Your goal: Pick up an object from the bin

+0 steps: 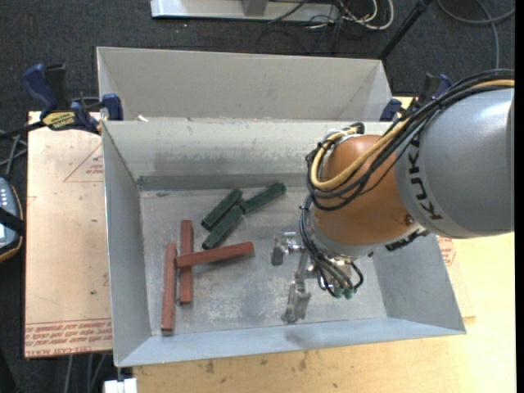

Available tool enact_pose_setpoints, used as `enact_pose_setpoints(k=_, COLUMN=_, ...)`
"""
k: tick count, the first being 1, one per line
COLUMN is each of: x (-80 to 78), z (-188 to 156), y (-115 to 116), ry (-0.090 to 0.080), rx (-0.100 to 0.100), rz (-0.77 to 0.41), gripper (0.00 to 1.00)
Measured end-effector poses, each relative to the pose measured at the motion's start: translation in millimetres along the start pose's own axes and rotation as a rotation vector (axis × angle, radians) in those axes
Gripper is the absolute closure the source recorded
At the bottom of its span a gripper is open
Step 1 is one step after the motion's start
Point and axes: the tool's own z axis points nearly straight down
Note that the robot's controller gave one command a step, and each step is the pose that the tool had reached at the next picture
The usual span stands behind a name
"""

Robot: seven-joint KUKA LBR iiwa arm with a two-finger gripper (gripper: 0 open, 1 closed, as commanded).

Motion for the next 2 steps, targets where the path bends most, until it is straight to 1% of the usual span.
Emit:
enact_pose_setpoints(k=1, x=-1.9, z=-4.1, y=-0.2, ry=-0.008, rx=-0.001, rz=0.002, gripper=0.00)
enact_pose_setpoints(k=2, x=-5.0, z=-3.0, y=3.8, ry=-0.007, rx=0.001, rz=-0.004, gripper=0.00)
